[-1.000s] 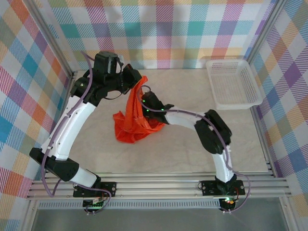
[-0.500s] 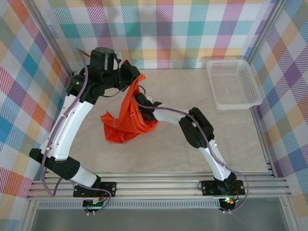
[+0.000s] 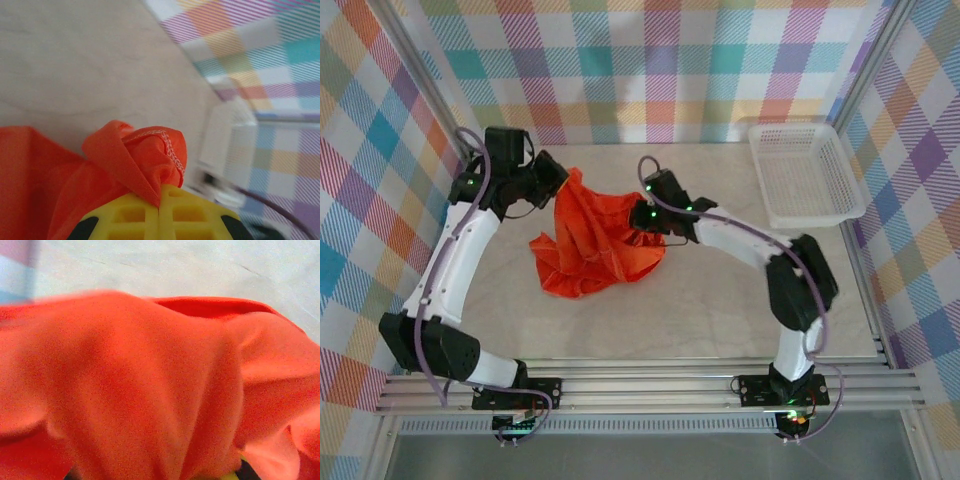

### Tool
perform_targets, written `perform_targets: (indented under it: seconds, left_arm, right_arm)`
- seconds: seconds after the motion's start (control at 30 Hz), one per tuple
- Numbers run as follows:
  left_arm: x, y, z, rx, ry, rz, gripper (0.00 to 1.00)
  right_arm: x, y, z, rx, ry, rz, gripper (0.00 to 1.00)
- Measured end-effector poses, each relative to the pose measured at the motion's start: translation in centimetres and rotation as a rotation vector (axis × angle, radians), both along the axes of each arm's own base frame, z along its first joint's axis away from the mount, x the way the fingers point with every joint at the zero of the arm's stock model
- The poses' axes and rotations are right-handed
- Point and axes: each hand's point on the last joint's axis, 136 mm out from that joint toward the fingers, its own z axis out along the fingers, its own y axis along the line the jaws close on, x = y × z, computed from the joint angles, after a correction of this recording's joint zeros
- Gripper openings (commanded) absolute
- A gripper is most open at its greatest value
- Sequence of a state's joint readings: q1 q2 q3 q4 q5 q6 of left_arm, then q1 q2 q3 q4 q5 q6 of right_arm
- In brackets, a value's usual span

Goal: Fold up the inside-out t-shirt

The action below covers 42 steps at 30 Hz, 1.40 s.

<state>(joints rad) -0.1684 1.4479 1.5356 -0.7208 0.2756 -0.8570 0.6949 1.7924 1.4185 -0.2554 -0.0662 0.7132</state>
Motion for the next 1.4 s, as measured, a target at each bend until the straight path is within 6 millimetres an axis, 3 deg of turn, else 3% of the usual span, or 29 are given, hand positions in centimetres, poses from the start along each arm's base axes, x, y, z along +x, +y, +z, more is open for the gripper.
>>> perform_targets:
  seconds: [0.1, 0.2, 0.33, 0.5, 0.6, 0.7, 0.73, 0.83, 0.93, 1.03, 1.1, 1.23, 1.4]
  left_arm:
    - [1.2, 1.8, -5.1, 0.023, 0.102, 0.038, 0.00]
    - [2.5, 2.8, -8.9, 0.043, 0.179, 0.054, 0.00]
    - [3.7, 3.7, -12.0, 0.073, 0.229, 0.058, 0.00]
    - [4.0, 5.0, -15.4, 0.125, 0.289, 0.065, 0.00]
    - [4.1, 4.7, -16.7, 0.140, 0.307, 0.037, 0.00]
    - [3.8, 3.2, -16.5, 0.174, 0.286, -0.026, 0.43]
    - [3.6, 2.3, -16.3, 0.191, 0.270, -0.057, 0.53]
    - [2.6, -1.4, -14.5, 0.234, 0.191, -0.187, 0.69]
    - [0.7, -5.6, -11.3, 0.222, 0.059, -0.340, 0.71]
    - [-1.9, -9.1, -8.6, 0.139, -0.082, -0.481, 0.71]
    - [-3.5, -11.0, -8.0, 0.087, -0.147, -0.565, 0.71]
    - [-5.5, -15.2, -9.1, 0.019, -0.190, -0.713, 0.68]
    - [-7.6, -20.5, -12.5, -0.002, -0.171, -0.884, 0.66]
  right_arm:
    - [-1.7, -0.3, 6.8, 0.125, -0.085, 0.084, 0.00]
    - [-3.5, -1.3, 11.4, 0.222, -0.141, 0.151, 0.00]
    - [-4.0, -4.4, 15.3, 0.326, -0.166, 0.160, 0.00]
    - [-2.8, -9.9, 18.2, 0.392, -0.177, 0.047, 0.00]
    - [-2.2, -12.0, 17.9, 0.370, -0.166, -0.026, 0.00]
    - [-1.8, -12.2, 15.1, 0.338, -0.100, -0.065, 0.00]
    - [-1.5, -12.2, 13.4, 0.326, -0.060, -0.082, 0.00]
    - [-0.8, -12.1, 9.0, 0.294, 0.054, -0.118, 0.00]
    - [-0.2, -12.3, 6.2, 0.275, 0.133, -0.151, 0.00]
    - [0.2, -12.8, 5.6, 0.279, 0.160, -0.179, 0.00]
    - [0.4, -13.2, 5.7, 0.287, 0.160, -0.189, 0.00]
    - [0.7, -13.7, 5.8, 0.300, 0.166, -0.206, 0.00]
    - [1.0, -14.2, 5.8, 0.309, 0.170, -0.220, 0.00]
